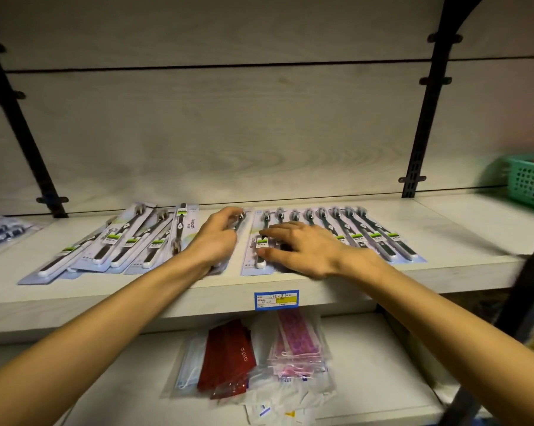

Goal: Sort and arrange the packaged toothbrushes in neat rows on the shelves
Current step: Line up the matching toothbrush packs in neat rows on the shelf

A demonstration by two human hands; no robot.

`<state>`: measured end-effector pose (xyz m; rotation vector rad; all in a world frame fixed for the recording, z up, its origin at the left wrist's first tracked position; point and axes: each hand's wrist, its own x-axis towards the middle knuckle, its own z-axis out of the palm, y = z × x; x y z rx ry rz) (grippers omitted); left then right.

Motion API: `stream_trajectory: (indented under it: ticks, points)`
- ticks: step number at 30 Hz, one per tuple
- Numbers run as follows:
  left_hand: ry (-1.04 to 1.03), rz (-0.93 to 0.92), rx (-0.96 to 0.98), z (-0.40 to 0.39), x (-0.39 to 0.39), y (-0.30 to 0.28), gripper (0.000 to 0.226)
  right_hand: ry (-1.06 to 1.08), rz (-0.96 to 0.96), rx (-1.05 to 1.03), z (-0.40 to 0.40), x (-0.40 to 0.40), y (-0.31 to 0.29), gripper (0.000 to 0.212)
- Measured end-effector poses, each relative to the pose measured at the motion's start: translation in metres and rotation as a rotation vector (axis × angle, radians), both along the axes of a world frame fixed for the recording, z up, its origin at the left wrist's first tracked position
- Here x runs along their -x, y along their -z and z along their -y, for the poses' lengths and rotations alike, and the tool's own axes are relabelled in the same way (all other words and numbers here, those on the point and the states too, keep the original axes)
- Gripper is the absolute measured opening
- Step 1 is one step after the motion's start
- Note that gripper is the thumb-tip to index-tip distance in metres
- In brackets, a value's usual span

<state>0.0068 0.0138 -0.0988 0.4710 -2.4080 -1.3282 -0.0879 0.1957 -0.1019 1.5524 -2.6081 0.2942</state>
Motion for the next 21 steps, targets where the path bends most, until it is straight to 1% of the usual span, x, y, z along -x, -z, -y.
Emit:
stream_trajectory:
  ticks: [2,5,7,9,10,12,13,14,16,17,19,21]
  points:
    - [-0.027,-0.058,-0.093,-0.009,0.0,-0.003,0.062,0.005,-0.003,0.012,-0.001,0.0,0.001,0.072]
    - [0.017,-0.058,-0.144,-0.026,0.0,-0.003,0.057,0.006,0.021,0.117,-0.001,-0.003,0.001,0.072]
    - [0.083,-0.051,-0.146,-0.032,0.001,-0.001,0.05,0.009,0.022,0.234,-0.005,-0.004,0.001,0.071]
    - [0.118,-0.062,-0.098,-0.028,0.0,0.0,0.049,0.03,-0.023,0.321,-0.017,-0.001,-0.002,0.066]
    - [0.136,-0.056,-0.055,-0.023,-0.002,-0.001,0.05,0.056,-0.048,0.329,-0.026,0.003,-0.003,0.066]
    - [0.239,0.004,0.073,-0.015,-0.007,0.0,0.052,0.161,-0.099,0.265,-0.044,0.013,-0.005,0.073]
    - [0.301,0.061,0.177,-0.014,-0.009,0.002,0.057,0.23,-0.116,0.21,-0.054,0.019,-0.004,0.079]
    - [0.344,0.127,0.322,-0.016,-0.011,0.005,0.066,0.297,-0.119,0.155,-0.063,0.026,-0.003,0.085]
    - [0.365,0.257,0.609,-0.023,-0.014,0.011,0.085,0.409,-0.068,0.07,-0.079,0.039,0.001,0.095]
    - [0.352,0.306,0.676,-0.027,-0.014,0.012,0.091,0.449,-0.017,0.039,-0.085,0.043,0.004,0.1]
    - [0.334,0.365,0.688,-0.035,-0.012,0.01,0.099,0.498,0.078,0.009,-0.09,0.049,0.009,0.108]
    - [0.32,0.413,0.688,-0.043,-0.011,0.006,0.105,0.511,0.105,0.0,-0.09,0.053,0.011,0.112]
